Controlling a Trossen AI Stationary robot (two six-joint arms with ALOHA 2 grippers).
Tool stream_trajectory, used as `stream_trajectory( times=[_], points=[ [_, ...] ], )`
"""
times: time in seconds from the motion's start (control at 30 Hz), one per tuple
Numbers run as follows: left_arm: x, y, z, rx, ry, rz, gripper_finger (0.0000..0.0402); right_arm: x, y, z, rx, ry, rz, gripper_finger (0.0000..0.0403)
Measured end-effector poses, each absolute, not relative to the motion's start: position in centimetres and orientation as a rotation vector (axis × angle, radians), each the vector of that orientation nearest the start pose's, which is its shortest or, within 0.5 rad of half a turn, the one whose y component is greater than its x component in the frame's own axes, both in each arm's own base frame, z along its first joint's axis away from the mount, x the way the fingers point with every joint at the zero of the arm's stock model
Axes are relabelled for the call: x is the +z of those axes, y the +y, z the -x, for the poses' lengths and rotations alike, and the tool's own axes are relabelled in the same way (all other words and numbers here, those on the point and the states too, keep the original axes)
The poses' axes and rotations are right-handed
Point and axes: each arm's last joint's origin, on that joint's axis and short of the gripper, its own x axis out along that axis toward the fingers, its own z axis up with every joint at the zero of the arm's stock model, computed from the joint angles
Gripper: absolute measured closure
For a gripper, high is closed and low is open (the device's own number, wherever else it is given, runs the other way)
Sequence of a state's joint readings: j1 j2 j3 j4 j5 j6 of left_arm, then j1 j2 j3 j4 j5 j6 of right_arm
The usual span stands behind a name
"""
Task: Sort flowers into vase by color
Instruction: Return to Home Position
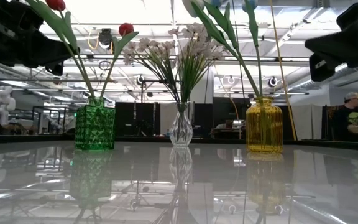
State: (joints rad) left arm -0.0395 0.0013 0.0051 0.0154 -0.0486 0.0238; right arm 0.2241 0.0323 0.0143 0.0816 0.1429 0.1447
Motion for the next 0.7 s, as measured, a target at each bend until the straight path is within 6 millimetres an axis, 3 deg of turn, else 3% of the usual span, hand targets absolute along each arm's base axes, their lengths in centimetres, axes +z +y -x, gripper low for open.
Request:
stream_trajectory(
  times=[0.7],
  points=[
    [16.55, -0.37, -9.76, -0.033, -0.007, -0.006, 0.0401, 17.10, 1.08, -9.63, 0.068, -0.035, -0.090, 0.0403]
  ],
)
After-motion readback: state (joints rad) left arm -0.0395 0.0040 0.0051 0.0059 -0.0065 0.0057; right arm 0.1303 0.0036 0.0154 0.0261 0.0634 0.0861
